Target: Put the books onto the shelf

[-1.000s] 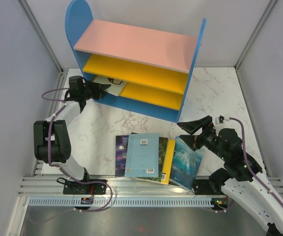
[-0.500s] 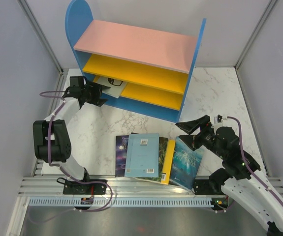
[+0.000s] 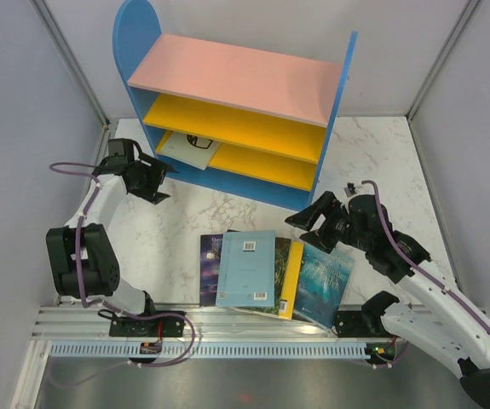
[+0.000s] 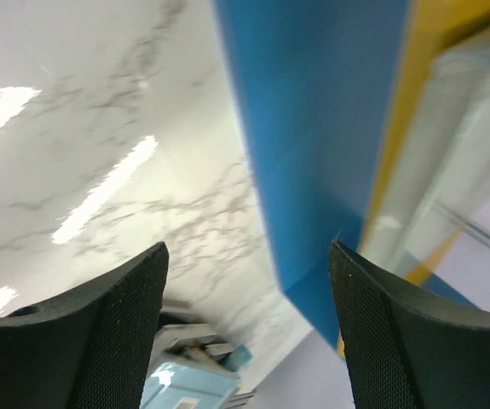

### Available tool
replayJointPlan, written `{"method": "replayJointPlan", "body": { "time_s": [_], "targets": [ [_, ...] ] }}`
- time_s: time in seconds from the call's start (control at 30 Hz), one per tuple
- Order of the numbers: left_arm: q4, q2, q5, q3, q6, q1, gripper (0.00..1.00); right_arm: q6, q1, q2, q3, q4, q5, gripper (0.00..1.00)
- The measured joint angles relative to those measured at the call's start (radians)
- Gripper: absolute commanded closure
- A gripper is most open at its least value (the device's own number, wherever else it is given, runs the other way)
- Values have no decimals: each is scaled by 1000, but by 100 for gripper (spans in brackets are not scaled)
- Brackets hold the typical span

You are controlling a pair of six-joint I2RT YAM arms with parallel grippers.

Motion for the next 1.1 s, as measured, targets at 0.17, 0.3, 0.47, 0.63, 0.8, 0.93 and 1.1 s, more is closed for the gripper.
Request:
{"method": "replayJointPlan", "body": {
  "time_s": [0.17, 0.3, 0.47, 0.63, 0.8, 0.93, 1.1],
  "targets": [
    [-145, -84, -38, -50, 108, 4, 21, -87, 4, 74, 4, -15, -51, 17],
    [-167, -229, -13, -134, 186, 3, 21, -130, 52, 146, -18, -13, -68, 17],
    [-109, -432, 128, -375, 254, -34, 21, -151, 164, 252, -49, 21, -72, 17],
    [-39, -553, 233, -572, 262, -162, 21, -150, 214, 302, -77, 100, -74, 17],
    [42, -593, 282, -614, 261, -294, 21, -153, 219, 346, -77, 166, -77, 17],
    [116, -599, 299, -648, 251, -344, 21, -154, 219, 368, -91, 222, -82, 17],
    [208, -595, 330, -719, 230, -368, 21, -150, 226, 376, -130, 312, -86, 17]
  ]
}}
